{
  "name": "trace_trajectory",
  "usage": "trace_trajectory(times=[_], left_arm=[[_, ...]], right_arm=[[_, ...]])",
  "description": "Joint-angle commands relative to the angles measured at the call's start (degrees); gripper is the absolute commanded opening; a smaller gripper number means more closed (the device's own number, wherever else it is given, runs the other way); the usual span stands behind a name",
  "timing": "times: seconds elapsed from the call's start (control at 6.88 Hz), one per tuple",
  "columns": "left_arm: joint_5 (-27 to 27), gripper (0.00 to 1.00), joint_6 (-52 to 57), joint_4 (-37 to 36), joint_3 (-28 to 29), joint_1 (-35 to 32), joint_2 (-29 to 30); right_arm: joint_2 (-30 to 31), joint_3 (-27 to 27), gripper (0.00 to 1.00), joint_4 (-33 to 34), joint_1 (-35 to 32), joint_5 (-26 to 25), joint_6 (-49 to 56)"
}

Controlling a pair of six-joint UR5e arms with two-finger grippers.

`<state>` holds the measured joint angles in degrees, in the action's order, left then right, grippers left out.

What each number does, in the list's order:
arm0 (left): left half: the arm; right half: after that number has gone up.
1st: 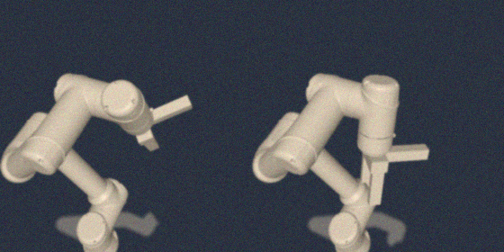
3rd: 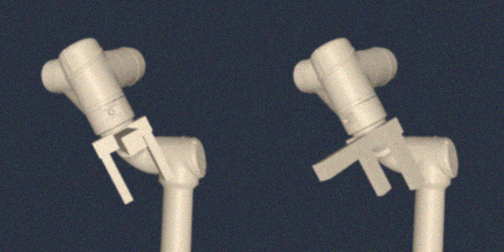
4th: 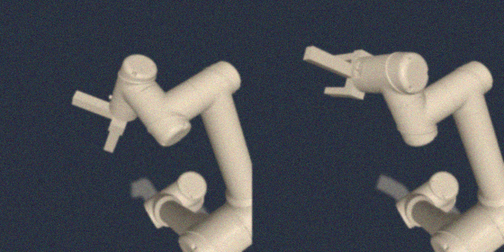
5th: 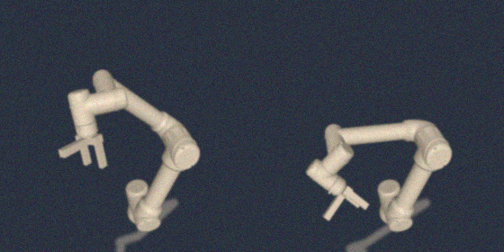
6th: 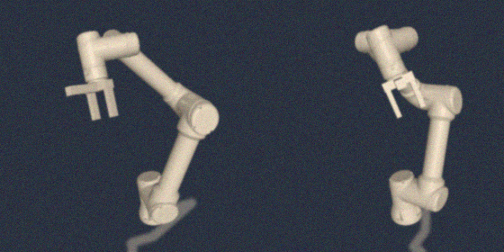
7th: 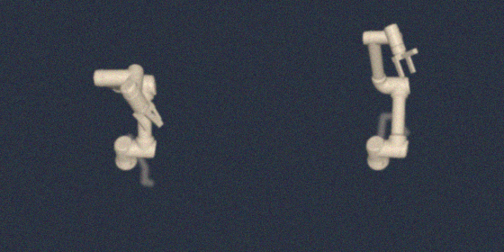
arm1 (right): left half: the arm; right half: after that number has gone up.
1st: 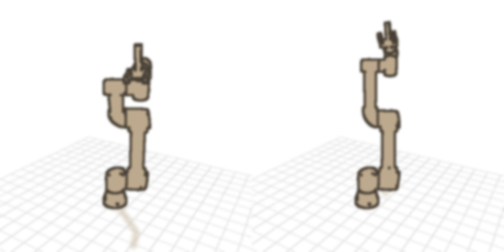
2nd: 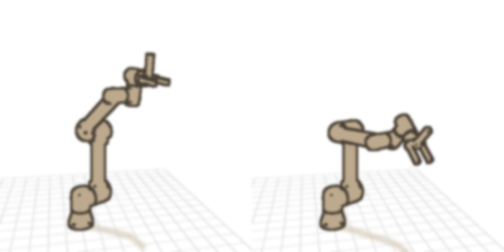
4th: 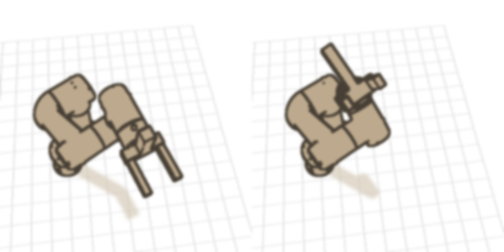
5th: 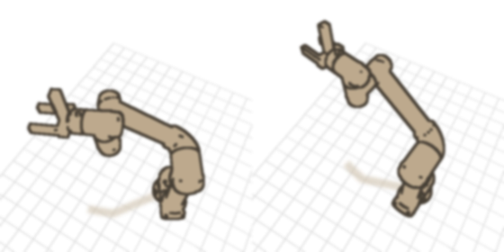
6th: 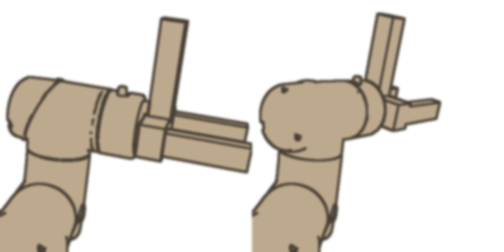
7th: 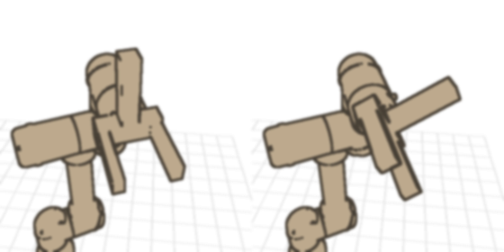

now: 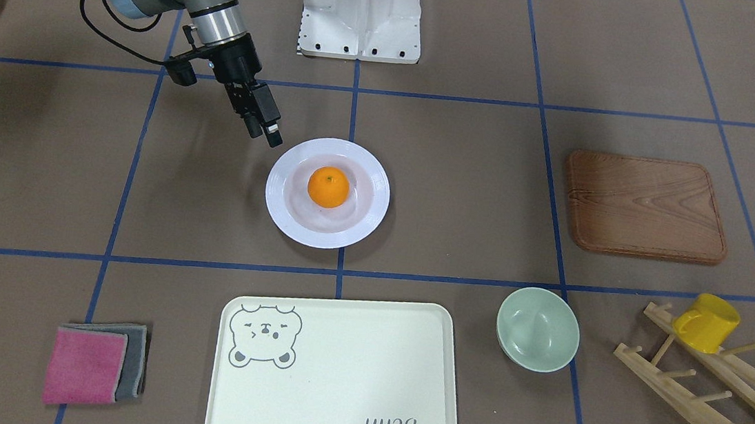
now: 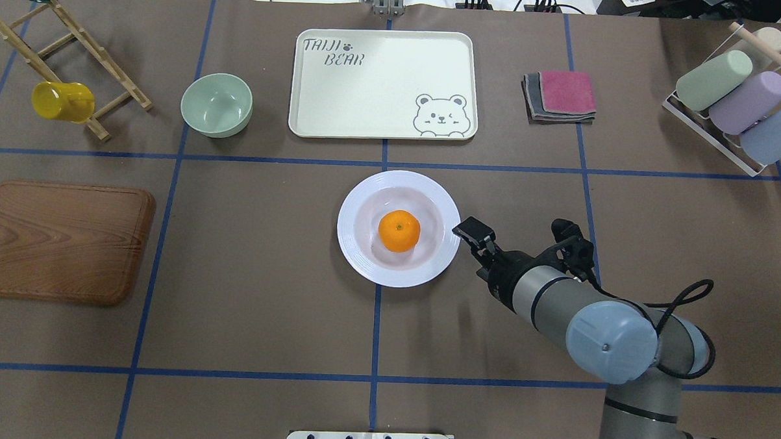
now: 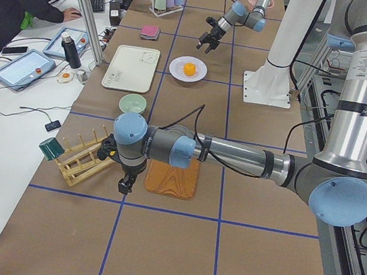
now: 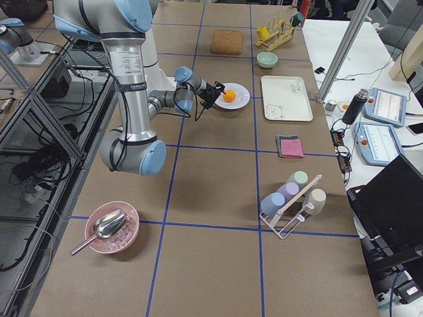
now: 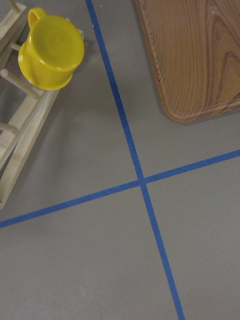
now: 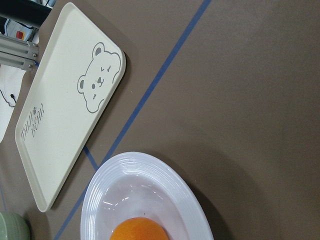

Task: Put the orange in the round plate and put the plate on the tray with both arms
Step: 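Move the right gripper to the plate rim nearest the robot and grip it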

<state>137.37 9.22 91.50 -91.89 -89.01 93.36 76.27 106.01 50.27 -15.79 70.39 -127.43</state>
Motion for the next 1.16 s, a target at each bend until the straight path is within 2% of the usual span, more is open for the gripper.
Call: trace_trajectory(times=[0.0, 0.15, 0.29, 0.44, 0.58, 0.73, 1.02], left_arm=[[0.09, 0.99, 0.09, 0.0, 0.31, -0.29, -0.19], [0.09, 0.99, 0.09, 0.0, 0.4, -0.29, -0.19], [0.09, 0.99, 0.09, 0.0, 0.4, -0.29, -0.19], [0.09, 0.99, 0.09, 0.0, 0.48, -0.29, -0.19], [0.09, 0.99, 0.09, 0.52, 0.31, -0.2, -0.89], [0.09, 0.99, 0.09, 0.61, 0.14, -0.2, -0.98], [0.18, 0.99, 0.09, 0.61, -0.13, -0.29, -1.07]], right_arm=[[-2.17, -3.08, 0.97, 0.79, 1.02, -1.48, -0.54], [-3.48, -4.66, 0.96, 0.96, 1.11, -1.57, -0.54], [-5.23, -6.59, 0.9, 0.97, 1.11, -1.57, -0.63], [-6.29, -7.57, 0.71, 0.88, 1.11, -1.57, -1.06], [-6.57, -7.58, 0.2, 0.88, 1.2, -1.57, -2.72], [-6.74, -7.93, 0.0, 0.7, 1.2, -1.57, -2.91], [-6.66, -7.76, 0.0, 0.35, 1.11, -2.97, -2.91]])
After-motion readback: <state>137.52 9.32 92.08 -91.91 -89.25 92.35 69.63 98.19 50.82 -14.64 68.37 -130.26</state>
